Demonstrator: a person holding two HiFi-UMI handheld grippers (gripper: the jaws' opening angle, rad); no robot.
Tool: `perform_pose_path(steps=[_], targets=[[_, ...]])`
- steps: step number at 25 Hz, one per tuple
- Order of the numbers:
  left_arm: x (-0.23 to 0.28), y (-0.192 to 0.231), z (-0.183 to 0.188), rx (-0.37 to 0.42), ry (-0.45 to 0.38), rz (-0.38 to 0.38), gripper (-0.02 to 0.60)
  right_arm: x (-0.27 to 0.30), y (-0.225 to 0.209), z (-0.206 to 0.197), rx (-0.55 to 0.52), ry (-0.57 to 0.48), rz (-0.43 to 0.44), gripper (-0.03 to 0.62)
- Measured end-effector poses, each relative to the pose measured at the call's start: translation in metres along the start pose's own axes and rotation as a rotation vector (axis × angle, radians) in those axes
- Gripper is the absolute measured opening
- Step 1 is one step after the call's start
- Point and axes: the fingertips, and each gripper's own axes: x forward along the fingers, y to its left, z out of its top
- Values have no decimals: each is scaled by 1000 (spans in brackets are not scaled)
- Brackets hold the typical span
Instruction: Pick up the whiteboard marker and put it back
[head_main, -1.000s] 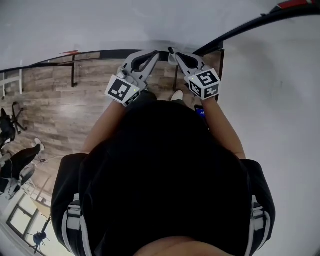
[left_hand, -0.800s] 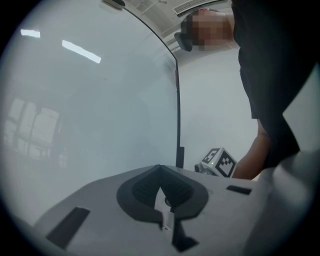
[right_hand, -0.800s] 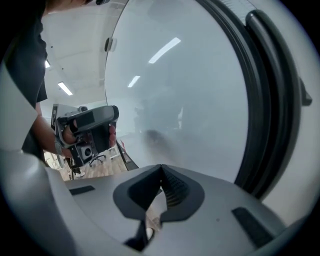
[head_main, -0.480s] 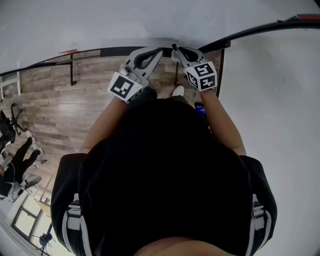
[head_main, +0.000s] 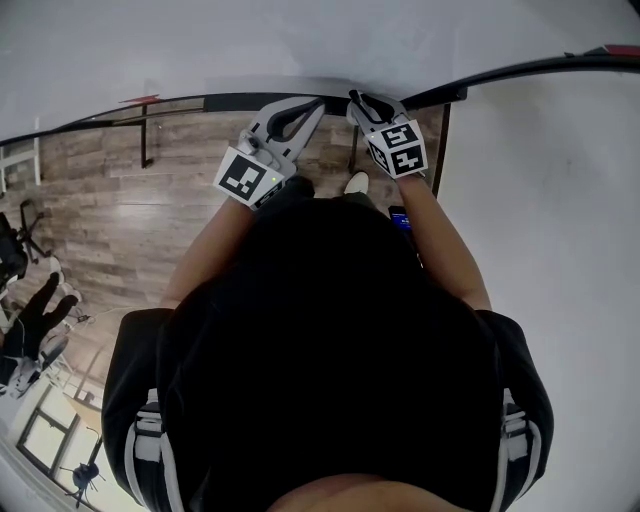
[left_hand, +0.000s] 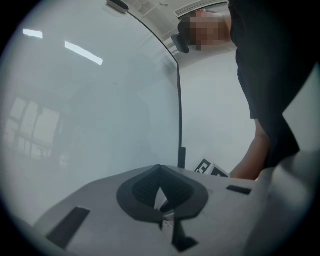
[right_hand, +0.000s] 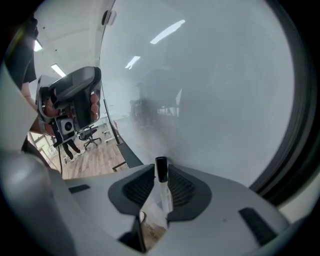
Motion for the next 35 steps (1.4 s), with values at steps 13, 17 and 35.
perform_pose_path(steps=[13, 17, 35], targets=[[-11, 6, -8, 2, 28, 49, 5, 12, -1, -4, -92, 13, -32, 72], [-14, 0, -5, -2, 31, 52, 5, 4, 2, -3, -86, -3, -28, 68], [-4, -10, -3, 40, 56, 31, 4, -38, -4, 21, -7, -213, -22, 67]])
